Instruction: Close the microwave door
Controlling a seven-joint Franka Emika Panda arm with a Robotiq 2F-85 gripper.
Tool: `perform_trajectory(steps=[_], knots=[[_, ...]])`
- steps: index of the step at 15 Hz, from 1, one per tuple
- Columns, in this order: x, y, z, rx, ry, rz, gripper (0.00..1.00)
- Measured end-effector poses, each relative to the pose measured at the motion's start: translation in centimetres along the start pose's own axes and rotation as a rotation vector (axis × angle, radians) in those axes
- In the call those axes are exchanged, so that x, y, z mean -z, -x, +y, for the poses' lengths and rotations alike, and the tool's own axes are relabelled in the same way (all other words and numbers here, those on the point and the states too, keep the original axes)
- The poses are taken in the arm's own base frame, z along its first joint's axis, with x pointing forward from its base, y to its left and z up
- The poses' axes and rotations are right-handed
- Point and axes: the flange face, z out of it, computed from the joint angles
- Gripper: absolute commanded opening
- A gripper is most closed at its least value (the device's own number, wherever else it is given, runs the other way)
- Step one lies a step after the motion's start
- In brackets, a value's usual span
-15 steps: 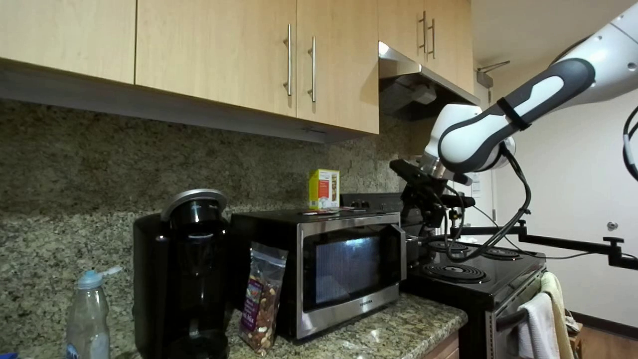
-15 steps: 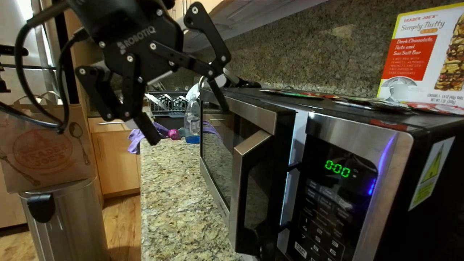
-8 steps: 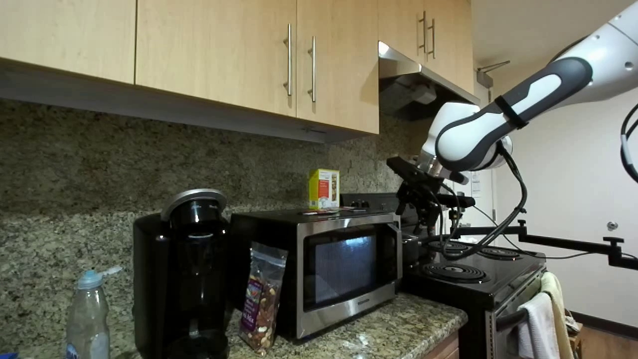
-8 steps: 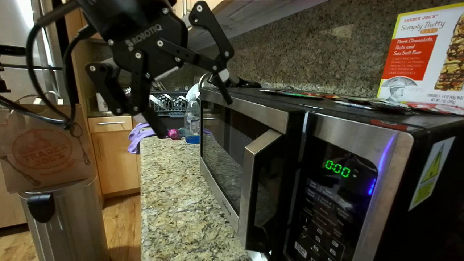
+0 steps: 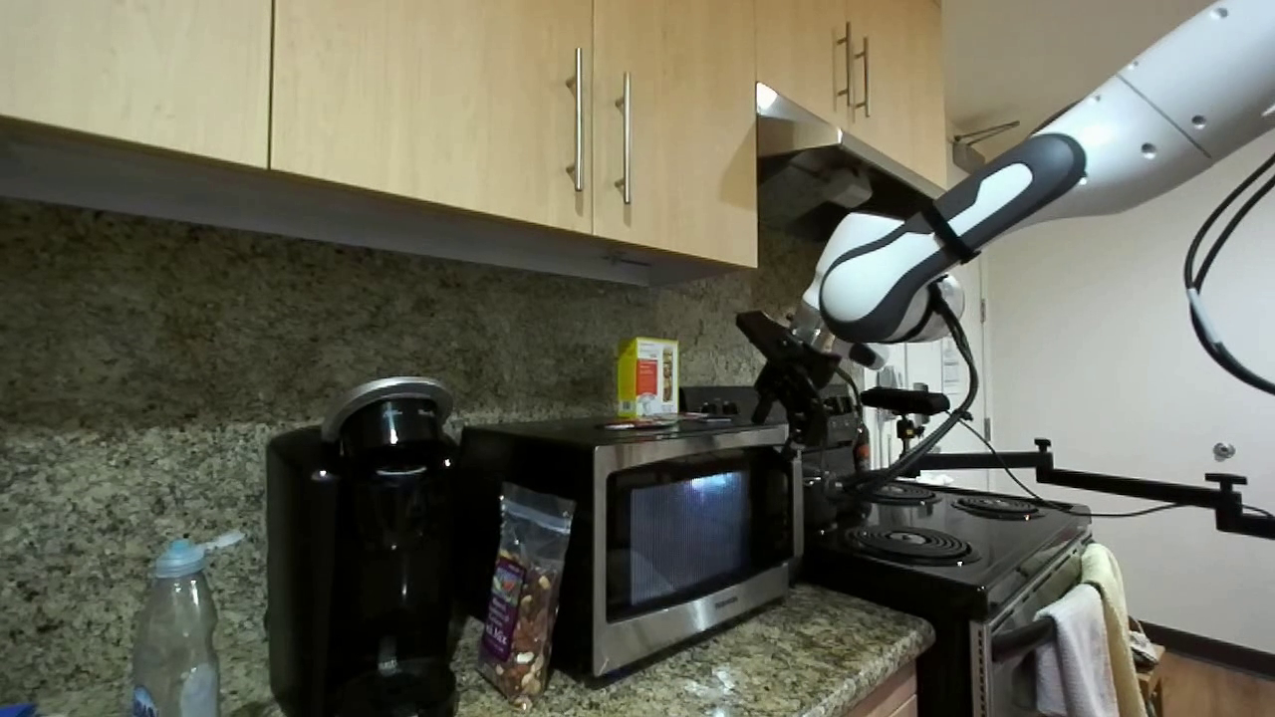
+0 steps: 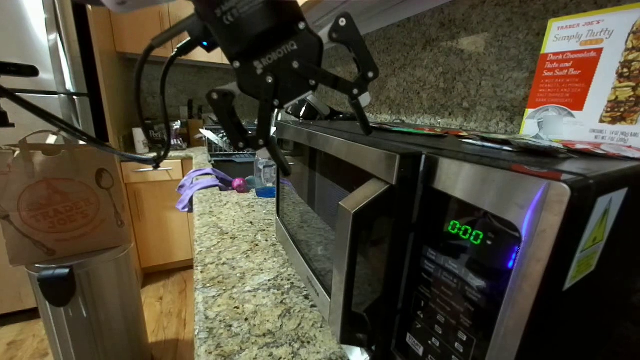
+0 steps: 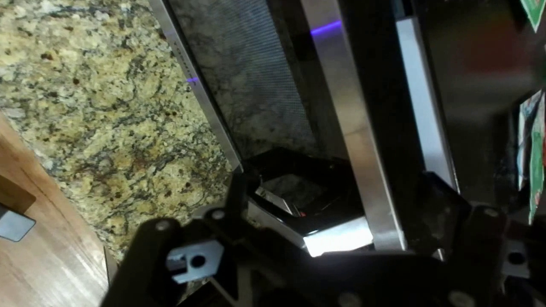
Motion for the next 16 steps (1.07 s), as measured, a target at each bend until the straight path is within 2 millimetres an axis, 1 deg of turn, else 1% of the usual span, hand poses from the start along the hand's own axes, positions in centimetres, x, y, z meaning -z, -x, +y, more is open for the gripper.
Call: perform_trajectory(steps=[3, 7, 10, 13, 16], knots=[[-1.5, -0.2, -1.9, -0.010, 0.001, 0.015, 1.00], [-3.2, -0.4, -3.4, -0.027, 0.009, 0.025, 1.00], [-3.6, -0.5, -4.1, -0.053, 0.007, 0.016, 1.00], [-3.5, -0.9, -5.2, -0.081, -0.062, -0.004, 1.00], [-3.8, -0.9, -5.4, -0.098, -0.101, -0.016, 1.00]])
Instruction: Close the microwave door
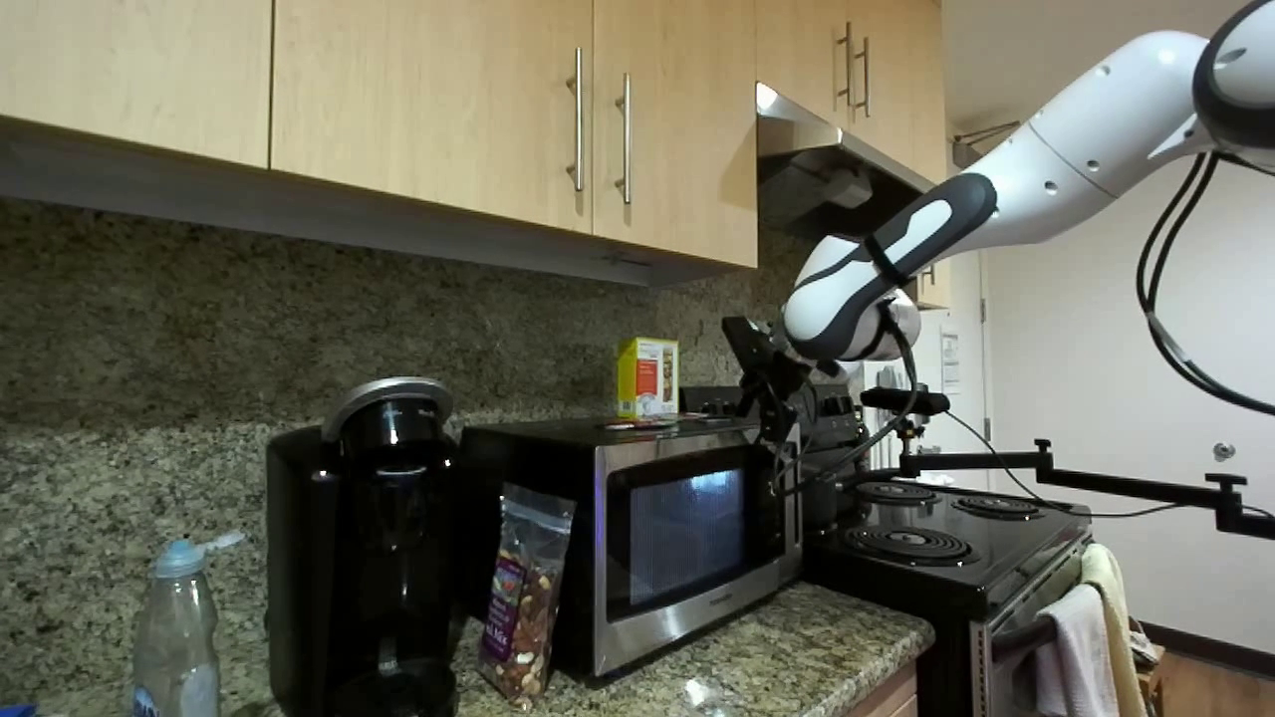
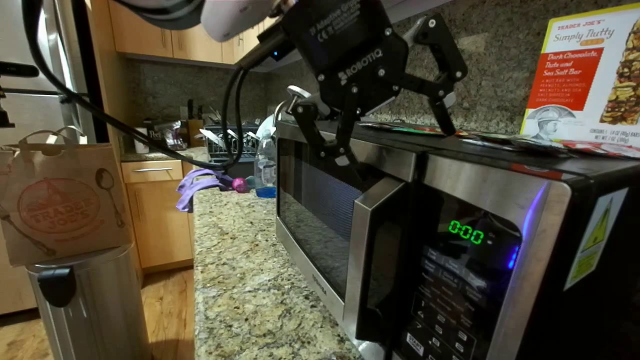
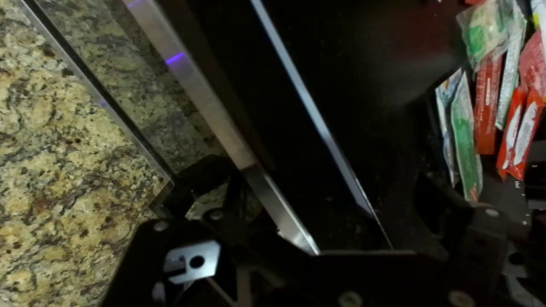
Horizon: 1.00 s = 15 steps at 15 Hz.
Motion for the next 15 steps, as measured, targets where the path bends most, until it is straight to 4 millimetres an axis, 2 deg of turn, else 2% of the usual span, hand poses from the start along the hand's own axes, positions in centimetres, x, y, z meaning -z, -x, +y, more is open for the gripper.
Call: perform_trajectory(steps=[5, 10, 12, 15], knots=[[-0.2, -0.1, -0.2, -0.008, -0.040, -0.009, 1.00], [0.2, -0.4, 0.0, 0.037, 0.001, -0.004, 1.00], [1.0, -1.0, 0.8, 0.110, 0.044, 0.006, 1.00], [2.3, -1.7, 3.1, 0.257, 0.107, -0.005, 1.00]])
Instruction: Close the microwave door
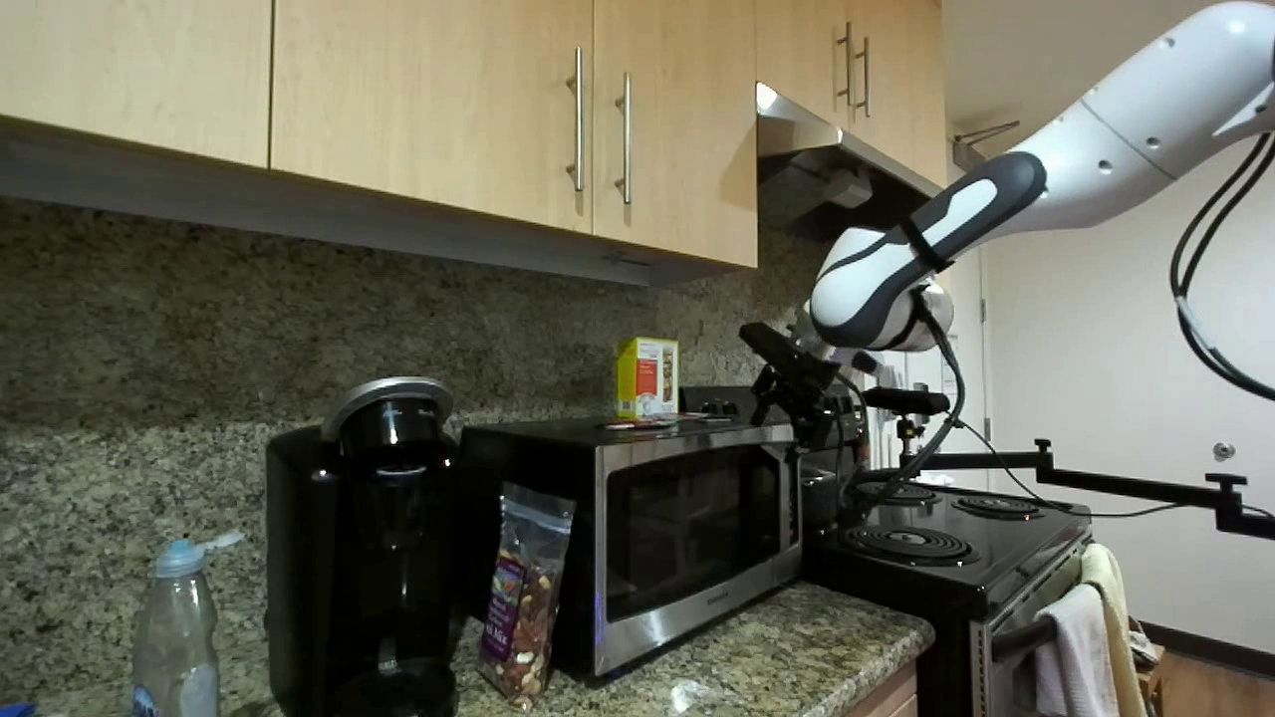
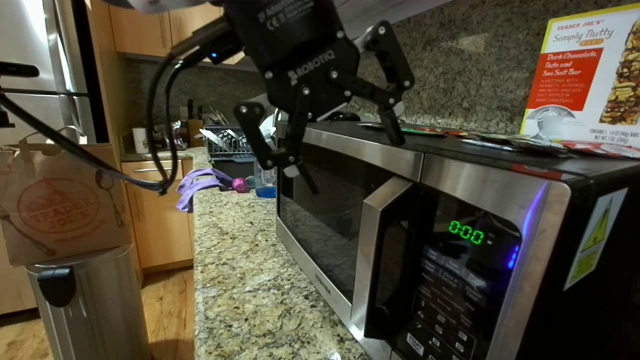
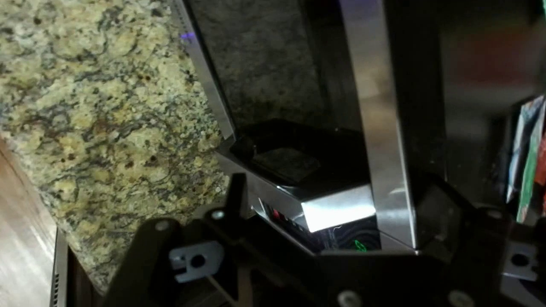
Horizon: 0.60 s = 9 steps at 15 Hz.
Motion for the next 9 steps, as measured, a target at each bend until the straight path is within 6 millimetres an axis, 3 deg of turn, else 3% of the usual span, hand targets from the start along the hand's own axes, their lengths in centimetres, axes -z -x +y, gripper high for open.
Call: perform_trajectory(steps=[9], knots=[[1.8, 2.7, 6.5, 0.477, 0.081, -0.099, 1.00]])
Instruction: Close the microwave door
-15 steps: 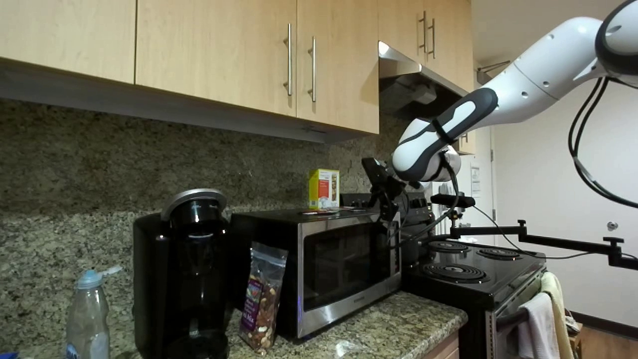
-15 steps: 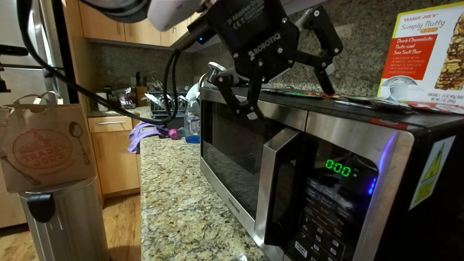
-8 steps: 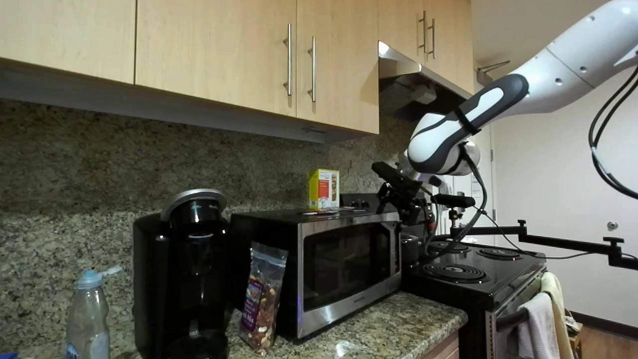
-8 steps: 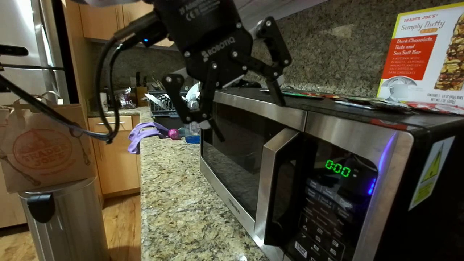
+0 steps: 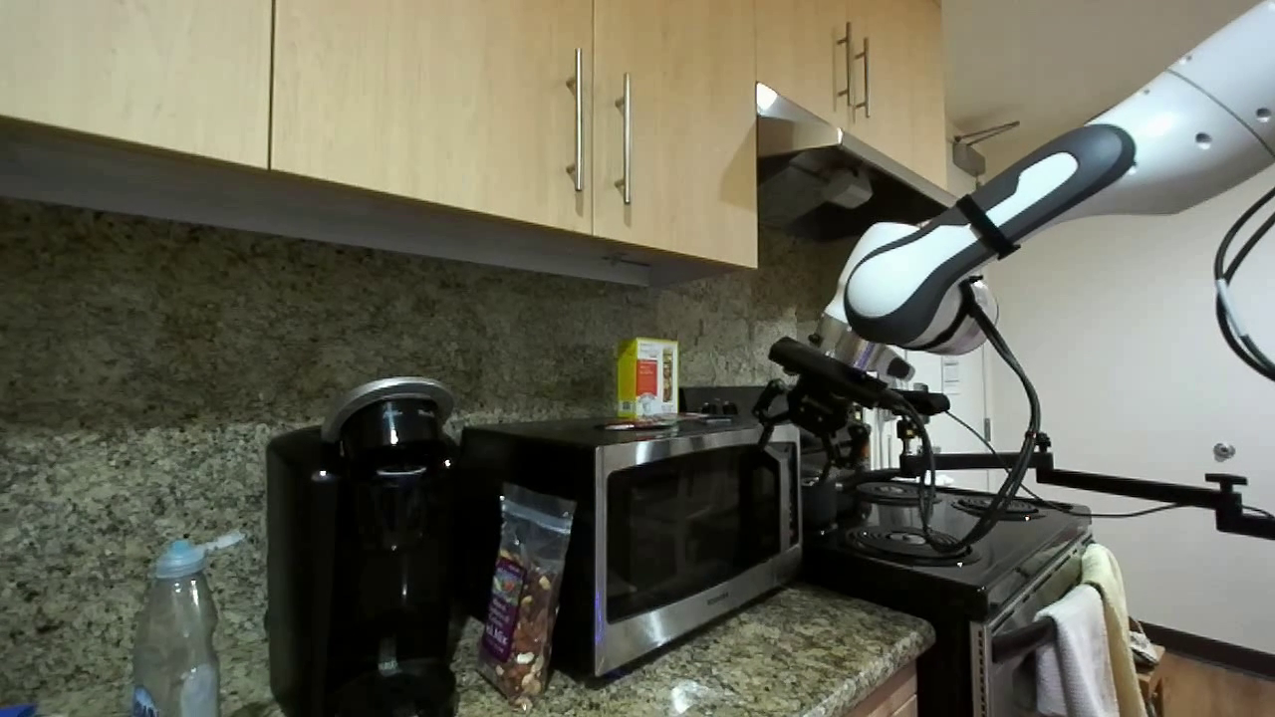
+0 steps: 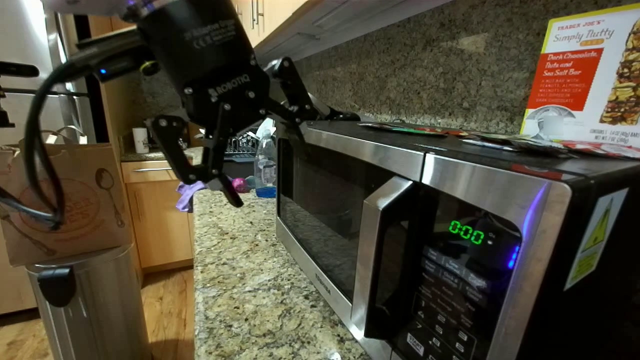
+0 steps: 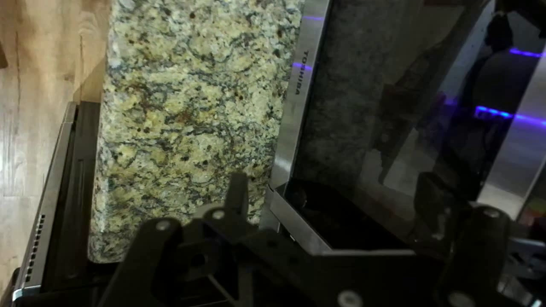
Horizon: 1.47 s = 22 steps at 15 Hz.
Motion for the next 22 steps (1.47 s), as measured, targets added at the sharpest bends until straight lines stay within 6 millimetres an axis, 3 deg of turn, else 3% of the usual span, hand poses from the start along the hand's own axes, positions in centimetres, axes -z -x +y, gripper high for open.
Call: perform_trajectory(steps=[8, 12, 16, 22], knots=[[0.6, 0.2, 0.6, 0.053, -0.001, -0.005, 1.00], [0.7, 2.5, 0.2, 0.213, 0.107, -0.038, 1.00], [-0.4, 4.0, 2.4, 0.372, 0.252, -0.103, 1.00], [-3.9, 6.3, 6.8, 0.627, 0.402, -0.149, 1.00]])
